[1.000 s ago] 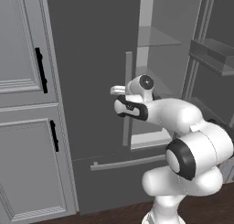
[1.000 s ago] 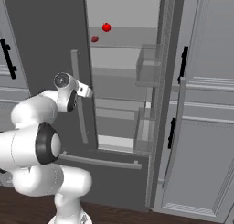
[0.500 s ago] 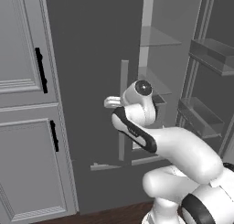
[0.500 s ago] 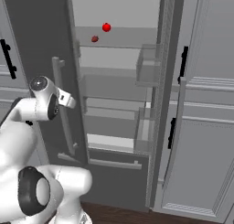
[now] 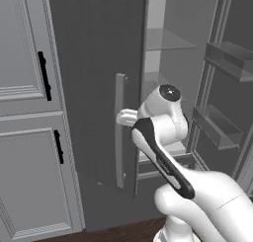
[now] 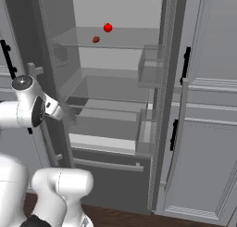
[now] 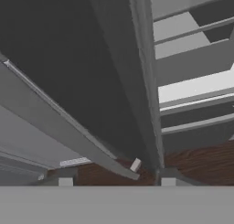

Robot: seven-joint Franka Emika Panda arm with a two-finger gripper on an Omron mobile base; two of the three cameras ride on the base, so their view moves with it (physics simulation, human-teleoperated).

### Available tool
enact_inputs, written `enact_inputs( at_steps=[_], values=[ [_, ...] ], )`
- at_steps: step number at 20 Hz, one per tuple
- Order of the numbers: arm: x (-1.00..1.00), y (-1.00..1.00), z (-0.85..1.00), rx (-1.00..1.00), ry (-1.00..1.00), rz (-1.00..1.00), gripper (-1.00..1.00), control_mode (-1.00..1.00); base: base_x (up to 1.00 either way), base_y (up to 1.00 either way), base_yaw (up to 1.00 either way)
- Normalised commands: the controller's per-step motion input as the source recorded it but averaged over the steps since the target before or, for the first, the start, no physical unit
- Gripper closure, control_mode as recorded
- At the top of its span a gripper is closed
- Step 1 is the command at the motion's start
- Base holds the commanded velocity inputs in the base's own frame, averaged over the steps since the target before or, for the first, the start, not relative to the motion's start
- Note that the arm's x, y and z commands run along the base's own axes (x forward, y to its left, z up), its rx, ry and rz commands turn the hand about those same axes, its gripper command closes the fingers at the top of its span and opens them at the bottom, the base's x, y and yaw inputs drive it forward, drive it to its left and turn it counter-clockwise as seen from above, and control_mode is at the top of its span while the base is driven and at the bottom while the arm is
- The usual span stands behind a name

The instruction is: Take the strawberry from the fridge and place it on top of the pancake, located on the dining counter.

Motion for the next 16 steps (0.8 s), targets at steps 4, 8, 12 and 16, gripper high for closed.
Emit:
enact_inputs(
  at_steps=[4, 8, 12, 16],
  values=[
    [-0.85, -1.0, 0.53, 0.22, 0.0, 0.0, -1.0, -1.0, 0.0, 0.0, 0.0],
    [0.14, -0.98, 0.34, 0.18, 0.04, -0.06, -1.0, -1.0, 0.0, 0.0, 0.0],
    [1.0, -0.47, 0.03, 0.1, 0.14, -0.09, -1.0, -1.0, 0.0, 0.0, 0.0],
    [1.0, -0.16, 0.0, 0.08, 0.13, -0.07, -1.0, -1.0, 0.0, 0.0, 0.0]
  ],
)
